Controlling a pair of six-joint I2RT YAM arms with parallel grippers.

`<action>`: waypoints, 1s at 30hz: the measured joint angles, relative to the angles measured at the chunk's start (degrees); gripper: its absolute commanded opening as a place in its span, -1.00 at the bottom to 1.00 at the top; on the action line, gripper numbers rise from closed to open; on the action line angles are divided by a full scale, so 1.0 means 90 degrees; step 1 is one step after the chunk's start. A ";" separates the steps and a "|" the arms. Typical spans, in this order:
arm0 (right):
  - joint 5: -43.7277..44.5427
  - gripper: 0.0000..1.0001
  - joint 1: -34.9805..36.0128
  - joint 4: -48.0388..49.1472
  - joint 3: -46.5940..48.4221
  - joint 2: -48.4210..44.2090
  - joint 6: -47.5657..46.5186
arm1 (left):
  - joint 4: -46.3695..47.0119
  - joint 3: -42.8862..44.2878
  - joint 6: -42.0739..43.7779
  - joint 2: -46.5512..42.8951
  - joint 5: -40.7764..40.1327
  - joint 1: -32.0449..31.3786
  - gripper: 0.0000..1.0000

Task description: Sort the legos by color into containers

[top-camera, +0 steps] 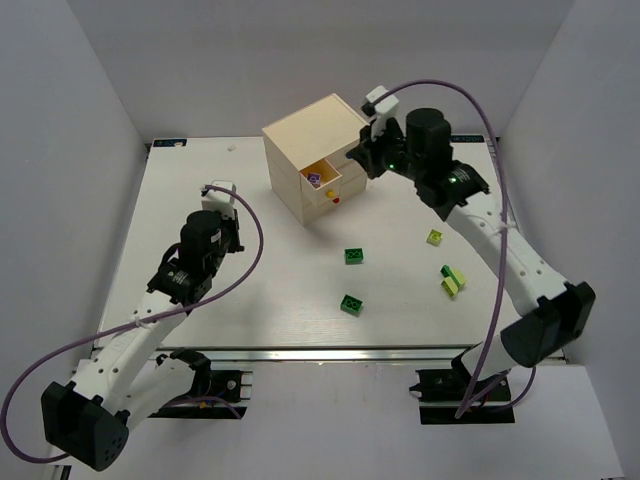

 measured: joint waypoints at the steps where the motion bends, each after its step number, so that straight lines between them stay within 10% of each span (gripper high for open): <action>1: 0.0010 -1.00 -0.0095 0.0095 -0.0153 -0.0180 0.0027 | 0.0005 0.0000 0.0002 -0.0022 0.0034 0.0000 -1.00; 10: -0.0440 -1.00 -0.1137 0.0255 -0.1780 -0.0945 0.0112 | 0.0041 0.0000 -0.0017 -0.0090 0.0639 -0.0012 -0.91; 21: -0.2059 -1.00 -0.1457 0.0160 -0.2076 -0.0401 -0.0119 | 0.0233 0.0066 -0.0376 0.0027 0.0962 -0.0002 0.26; 30: -0.2533 -1.00 -0.1231 0.0158 -0.1877 0.0488 -0.0109 | 0.0517 0.2705 -0.0685 0.2331 0.1246 0.0029 0.53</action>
